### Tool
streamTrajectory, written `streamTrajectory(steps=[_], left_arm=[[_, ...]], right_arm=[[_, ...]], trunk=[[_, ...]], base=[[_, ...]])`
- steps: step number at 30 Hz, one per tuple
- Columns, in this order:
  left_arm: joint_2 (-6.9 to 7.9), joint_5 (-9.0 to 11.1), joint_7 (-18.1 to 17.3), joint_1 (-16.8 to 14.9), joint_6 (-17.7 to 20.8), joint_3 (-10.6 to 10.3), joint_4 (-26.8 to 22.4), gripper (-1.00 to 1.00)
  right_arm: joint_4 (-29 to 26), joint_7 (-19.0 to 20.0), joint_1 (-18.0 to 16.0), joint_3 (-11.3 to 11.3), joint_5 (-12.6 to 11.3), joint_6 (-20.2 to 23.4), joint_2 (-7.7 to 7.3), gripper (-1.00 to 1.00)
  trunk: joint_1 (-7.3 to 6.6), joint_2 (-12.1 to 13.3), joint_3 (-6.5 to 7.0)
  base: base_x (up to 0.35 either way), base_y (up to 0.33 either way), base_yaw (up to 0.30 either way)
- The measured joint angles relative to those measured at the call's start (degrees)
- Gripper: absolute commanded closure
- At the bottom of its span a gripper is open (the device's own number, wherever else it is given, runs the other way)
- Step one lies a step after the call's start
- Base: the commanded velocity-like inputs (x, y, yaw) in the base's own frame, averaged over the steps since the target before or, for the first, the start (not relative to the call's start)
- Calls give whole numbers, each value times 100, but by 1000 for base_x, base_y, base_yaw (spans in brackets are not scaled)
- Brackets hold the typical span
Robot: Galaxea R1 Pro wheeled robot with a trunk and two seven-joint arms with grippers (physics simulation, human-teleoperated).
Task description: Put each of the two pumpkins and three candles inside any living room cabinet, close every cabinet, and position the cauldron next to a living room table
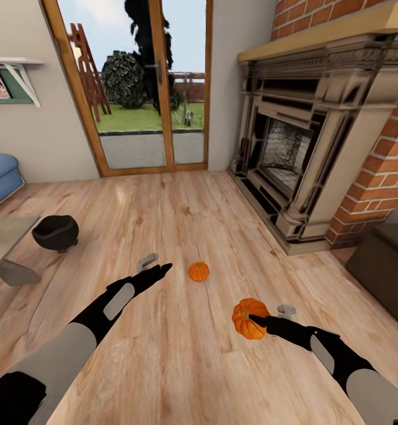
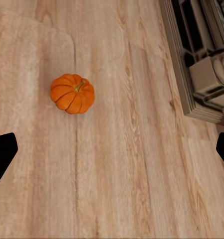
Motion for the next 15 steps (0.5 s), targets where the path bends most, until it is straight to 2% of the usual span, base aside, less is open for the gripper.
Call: streamTrajectory(steps=[15], left_arm=[[-1, 0, 0, 0, 0, 0, 0, -100]], right_arm=[[-5, 0, 0, 2, 0, 0, 0, 100]], trunk=[[0, 0, 0]], base=[[337, 0, 0]])
